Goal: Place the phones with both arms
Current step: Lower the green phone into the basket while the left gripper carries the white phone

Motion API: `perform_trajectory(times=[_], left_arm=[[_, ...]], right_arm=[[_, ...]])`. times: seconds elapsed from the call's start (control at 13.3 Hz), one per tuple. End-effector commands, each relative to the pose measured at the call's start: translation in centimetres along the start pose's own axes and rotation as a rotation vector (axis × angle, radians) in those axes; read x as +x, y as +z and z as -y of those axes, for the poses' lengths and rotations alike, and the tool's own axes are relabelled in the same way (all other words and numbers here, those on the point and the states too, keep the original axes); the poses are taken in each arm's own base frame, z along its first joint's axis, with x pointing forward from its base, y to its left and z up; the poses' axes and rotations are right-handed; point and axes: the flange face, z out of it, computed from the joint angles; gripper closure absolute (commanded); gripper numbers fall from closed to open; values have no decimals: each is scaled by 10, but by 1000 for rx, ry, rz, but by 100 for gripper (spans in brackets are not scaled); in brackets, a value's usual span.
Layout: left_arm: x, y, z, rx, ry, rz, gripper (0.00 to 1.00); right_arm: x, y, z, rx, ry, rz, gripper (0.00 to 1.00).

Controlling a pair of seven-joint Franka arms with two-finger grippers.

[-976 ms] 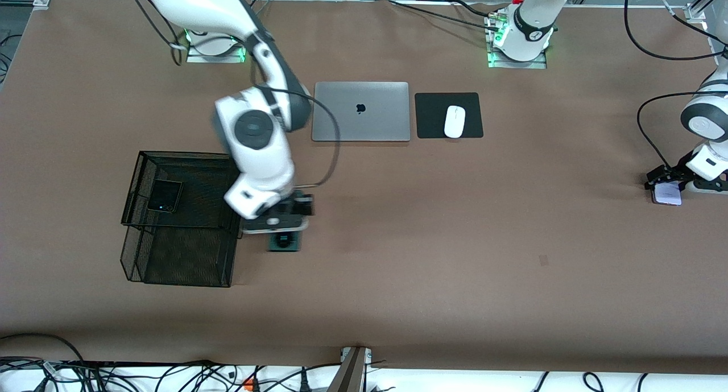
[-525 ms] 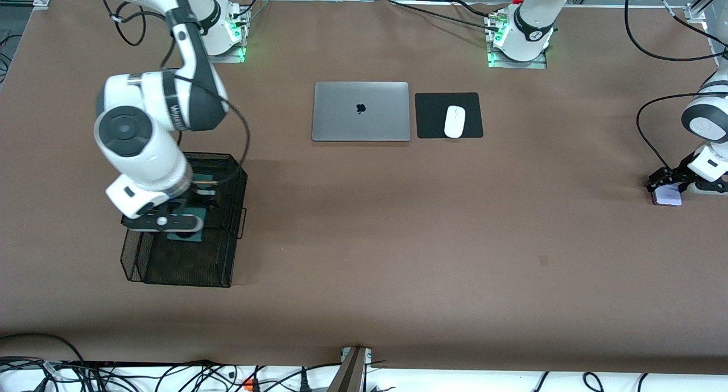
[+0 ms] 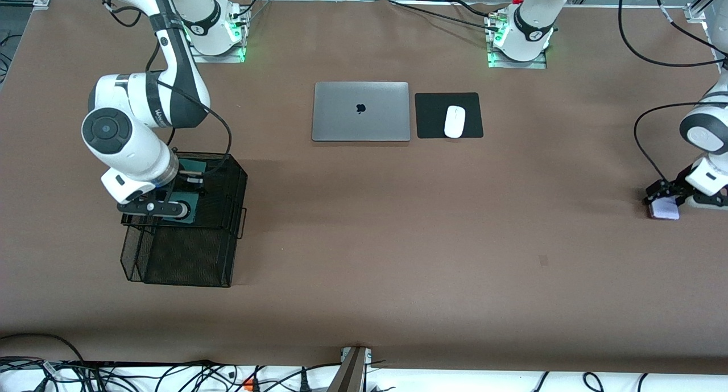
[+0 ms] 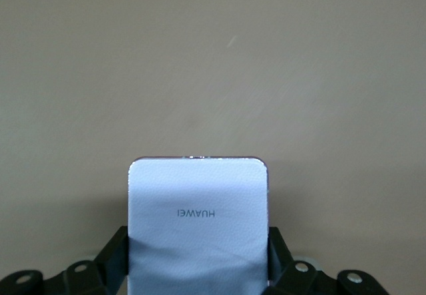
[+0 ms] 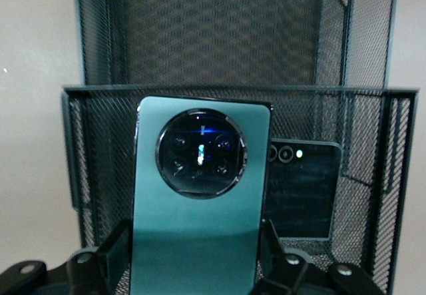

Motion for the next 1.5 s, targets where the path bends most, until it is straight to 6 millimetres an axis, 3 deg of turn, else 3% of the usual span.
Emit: perform_trajectory(times=[0.0,0.15,0.38,0.68,0.98,1.05,1.13,1.2,1.35,1.43], left_arm=[[44,-1,-51,-30,-68,-3,91],[69,-3,-101,-42,-119,-4,92],[102,7,-203,-74,-188,13,97],[127,12,-382,-112,-383,47,100],[118,2,-560,-67,-379,68,100],[114,5,-611,-49,-388,106,100],[113,4,-652,-31,-394,128,100],[108,2,-691,-3,-408,147,100],[91,4,-749,31,-424,165,100],[82,6,-769,30,-427,163,100]], right_arm=[[-29,7,-9,52,-3,-13,100],[-34,20,-10,55,0,-35,100],[-34,23,-6,62,3,-39,100],[-26,26,3,86,10,-102,100],[-25,34,6,81,10,-96,100],[-25,34,6,81,10,-96,95],[-25,33,7,81,7,-99,78],[-24,33,12,82,0,-103,49],[-23,30,15,88,9,-121,8],[-23,29,15,89,10,-122,3]])
